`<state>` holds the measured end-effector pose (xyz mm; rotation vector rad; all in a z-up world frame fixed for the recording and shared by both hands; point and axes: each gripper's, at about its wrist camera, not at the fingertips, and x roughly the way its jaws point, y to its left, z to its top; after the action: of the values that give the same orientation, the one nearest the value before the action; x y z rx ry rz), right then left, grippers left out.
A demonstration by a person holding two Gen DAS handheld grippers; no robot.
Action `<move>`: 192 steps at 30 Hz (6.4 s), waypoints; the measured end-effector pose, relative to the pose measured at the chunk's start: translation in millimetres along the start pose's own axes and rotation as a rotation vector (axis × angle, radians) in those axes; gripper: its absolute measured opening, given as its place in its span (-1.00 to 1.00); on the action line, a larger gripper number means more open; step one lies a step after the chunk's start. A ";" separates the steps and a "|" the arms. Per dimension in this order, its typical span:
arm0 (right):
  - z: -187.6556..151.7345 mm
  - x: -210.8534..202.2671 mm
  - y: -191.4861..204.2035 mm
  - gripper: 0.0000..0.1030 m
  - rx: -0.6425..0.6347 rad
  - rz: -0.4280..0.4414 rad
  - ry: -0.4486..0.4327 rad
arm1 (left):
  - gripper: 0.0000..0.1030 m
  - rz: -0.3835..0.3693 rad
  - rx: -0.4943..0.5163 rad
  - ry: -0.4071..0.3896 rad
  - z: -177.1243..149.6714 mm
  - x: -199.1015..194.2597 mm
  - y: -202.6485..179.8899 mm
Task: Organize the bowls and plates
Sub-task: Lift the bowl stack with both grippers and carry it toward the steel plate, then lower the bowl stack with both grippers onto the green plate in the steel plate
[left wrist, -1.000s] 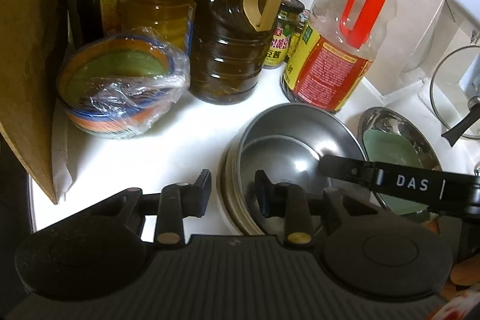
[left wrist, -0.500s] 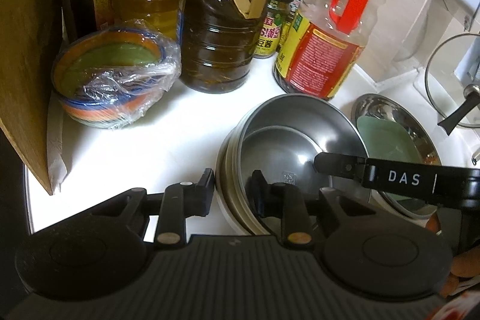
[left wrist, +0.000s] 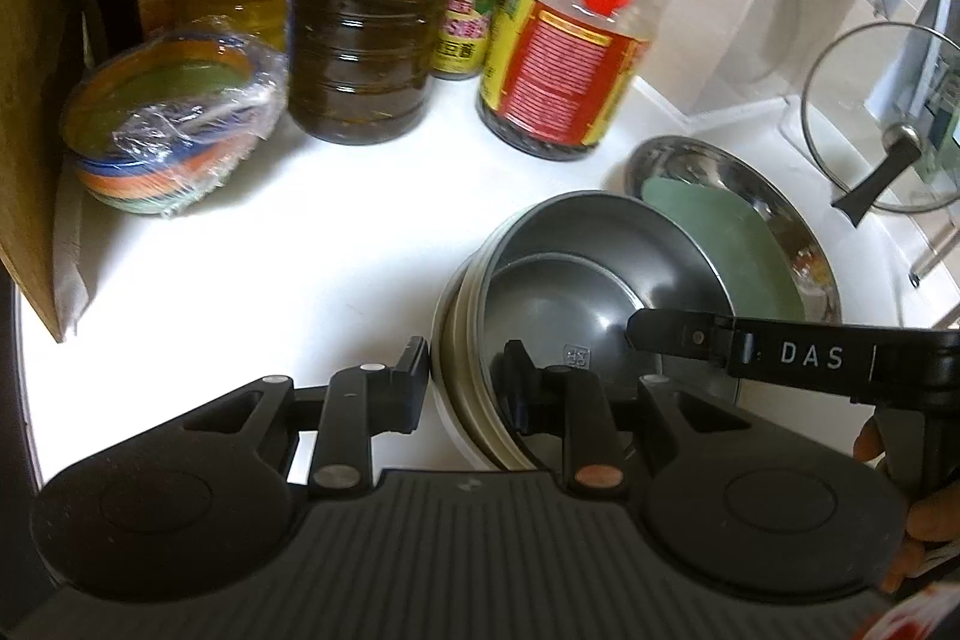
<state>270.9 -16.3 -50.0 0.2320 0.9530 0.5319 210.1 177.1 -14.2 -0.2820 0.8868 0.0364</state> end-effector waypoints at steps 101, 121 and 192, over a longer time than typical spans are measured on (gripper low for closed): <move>19.4 -87.9 -10.0 -0.63 0.085 -0.156 -0.345 | -0.61 -0.067 0.167 -0.236 43.7 -23.8 -78.8; 44.0 -84.1 -95.1 -0.62 0.216 -0.291 -0.278 | -0.61 -0.172 0.193 -0.085 69.5 57.2 -133.8; 12.8 -80.9 -126.6 -0.59 0.210 -0.112 -0.376 | -0.69 -0.193 0.219 -0.113 58.8 58.1 -133.2</move>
<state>285.5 -165.8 -37.7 0.4483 0.6491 0.2703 311.3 59.2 6.6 -0.1580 0.7406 -0.2202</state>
